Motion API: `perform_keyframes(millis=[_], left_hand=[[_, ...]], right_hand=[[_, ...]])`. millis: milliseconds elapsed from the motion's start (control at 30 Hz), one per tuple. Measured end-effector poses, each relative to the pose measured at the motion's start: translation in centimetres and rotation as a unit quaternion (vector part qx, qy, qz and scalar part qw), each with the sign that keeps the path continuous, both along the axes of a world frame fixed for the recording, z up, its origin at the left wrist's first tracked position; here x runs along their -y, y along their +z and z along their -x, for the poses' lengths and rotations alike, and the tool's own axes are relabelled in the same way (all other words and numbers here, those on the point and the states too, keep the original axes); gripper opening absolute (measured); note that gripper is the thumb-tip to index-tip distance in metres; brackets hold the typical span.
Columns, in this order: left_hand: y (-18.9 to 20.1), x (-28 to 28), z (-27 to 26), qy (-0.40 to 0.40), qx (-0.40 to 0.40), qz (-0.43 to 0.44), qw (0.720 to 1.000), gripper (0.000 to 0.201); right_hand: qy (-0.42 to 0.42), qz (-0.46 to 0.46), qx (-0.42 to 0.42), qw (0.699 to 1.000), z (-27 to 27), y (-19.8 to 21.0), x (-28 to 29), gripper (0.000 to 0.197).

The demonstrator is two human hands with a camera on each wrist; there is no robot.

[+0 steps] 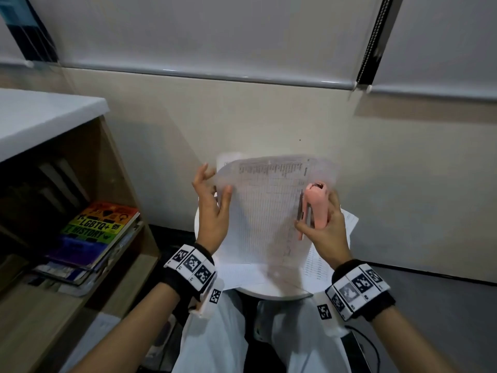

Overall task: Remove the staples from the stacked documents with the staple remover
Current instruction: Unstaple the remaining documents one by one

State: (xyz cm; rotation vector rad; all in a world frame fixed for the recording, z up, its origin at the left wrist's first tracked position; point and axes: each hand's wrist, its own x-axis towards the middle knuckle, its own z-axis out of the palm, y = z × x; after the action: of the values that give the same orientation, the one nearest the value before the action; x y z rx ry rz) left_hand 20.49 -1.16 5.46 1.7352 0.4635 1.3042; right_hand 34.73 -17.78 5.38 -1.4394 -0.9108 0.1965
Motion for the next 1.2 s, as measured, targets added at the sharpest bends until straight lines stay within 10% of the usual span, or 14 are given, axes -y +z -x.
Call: perform_keyframes(millis=[233,400,633,800,1200], left_hand=[[0.1,0.6,-0.3,-0.069,-0.054,0.050,0.995,0.015],[0.6,1.0,-1.0,-0.012,-0.039,0.041,0.998,0.029],[1.9,0.7,-1.3,0.022,-0.004,0.061,0.998,0.012],[2.3,1.5,-1.4,0.026,0.015,0.062,0.998,0.027],[2.8,2.4,-0.4,0.025,0.000,0.044,0.999,0.032]], right_hand=[[-0.023,0.008,-0.011,1.000,-0.5,0.0,-0.3,0.058],[-0.036,0.008,-0.002,0.999,-0.4,0.6,-0.9,0.054],[-0.170,-0.219,-0.149,0.949,0.2,7.1,-2.4,0.050],[-0.045,-0.387,-0.188,0.902,3.3,14.8,-5.9,0.028],[-0.083,-0.165,-0.082,0.979,7.1,13.6,-13.2,0.018]])
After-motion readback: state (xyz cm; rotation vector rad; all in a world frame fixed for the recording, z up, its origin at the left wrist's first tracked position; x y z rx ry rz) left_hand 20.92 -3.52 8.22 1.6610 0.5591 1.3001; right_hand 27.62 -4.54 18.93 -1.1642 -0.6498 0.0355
